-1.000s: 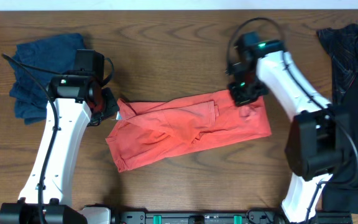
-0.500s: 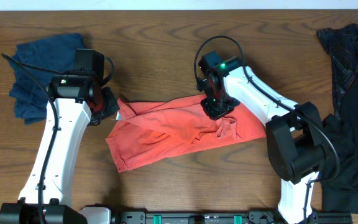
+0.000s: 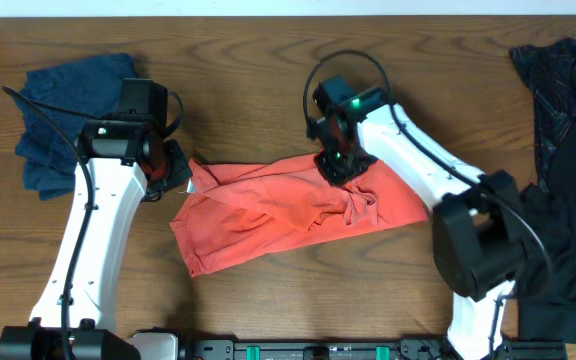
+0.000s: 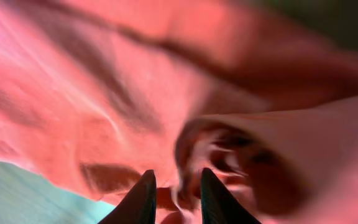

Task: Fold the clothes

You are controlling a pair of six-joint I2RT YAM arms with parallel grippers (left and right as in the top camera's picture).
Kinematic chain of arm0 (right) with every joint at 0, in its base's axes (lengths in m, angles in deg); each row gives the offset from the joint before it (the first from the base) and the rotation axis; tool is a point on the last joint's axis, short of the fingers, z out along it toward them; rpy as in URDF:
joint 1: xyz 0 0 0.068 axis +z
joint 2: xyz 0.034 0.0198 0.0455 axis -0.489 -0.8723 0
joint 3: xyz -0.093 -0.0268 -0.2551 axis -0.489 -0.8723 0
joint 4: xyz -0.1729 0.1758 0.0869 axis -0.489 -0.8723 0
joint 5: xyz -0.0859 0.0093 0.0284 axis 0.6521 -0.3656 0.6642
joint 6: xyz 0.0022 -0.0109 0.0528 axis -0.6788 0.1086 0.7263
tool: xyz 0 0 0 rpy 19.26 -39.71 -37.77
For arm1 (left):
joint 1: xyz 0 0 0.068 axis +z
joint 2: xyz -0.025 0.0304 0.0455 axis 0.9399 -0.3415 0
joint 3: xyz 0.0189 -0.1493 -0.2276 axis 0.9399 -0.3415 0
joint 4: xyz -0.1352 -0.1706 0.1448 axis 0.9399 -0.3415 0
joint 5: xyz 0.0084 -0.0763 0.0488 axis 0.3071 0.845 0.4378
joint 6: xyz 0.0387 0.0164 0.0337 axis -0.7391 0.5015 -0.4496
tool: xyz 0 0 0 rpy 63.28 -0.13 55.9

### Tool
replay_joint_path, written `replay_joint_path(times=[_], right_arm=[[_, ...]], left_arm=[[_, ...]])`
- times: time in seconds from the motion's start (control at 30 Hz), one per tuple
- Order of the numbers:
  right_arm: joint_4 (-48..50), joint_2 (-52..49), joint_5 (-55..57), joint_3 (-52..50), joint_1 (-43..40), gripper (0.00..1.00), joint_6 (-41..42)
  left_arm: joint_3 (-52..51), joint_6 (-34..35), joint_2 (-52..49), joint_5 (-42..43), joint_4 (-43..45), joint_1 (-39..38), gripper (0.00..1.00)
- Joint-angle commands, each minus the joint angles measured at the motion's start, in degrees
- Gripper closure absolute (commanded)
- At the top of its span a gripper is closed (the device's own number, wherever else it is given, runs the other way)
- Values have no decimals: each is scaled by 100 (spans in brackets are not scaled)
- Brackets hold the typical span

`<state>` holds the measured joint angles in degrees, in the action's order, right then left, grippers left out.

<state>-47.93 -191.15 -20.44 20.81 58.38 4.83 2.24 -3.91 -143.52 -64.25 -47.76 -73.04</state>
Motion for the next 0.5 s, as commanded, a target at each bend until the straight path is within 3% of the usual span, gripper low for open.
replay_joint_path(times=[0.0, 0.1, 0.27, 0.47], right_arm=[[28, 710, 1161, 326, -149, 76, 363], [-103, 831, 1709, 326, -339, 69, 658], [-599, 732, 1725, 66, -743, 74, 1027], [-275, 719, 1064, -962, -894, 77, 890]], left_arm=[[-61, 9, 17, 35, -15, 20, 74], [-61, 9, 17, 35, -15, 20, 74], [-61, 9, 13, 35, -15, 20, 74], [-61, 9, 13, 35, -13, 20, 74]])
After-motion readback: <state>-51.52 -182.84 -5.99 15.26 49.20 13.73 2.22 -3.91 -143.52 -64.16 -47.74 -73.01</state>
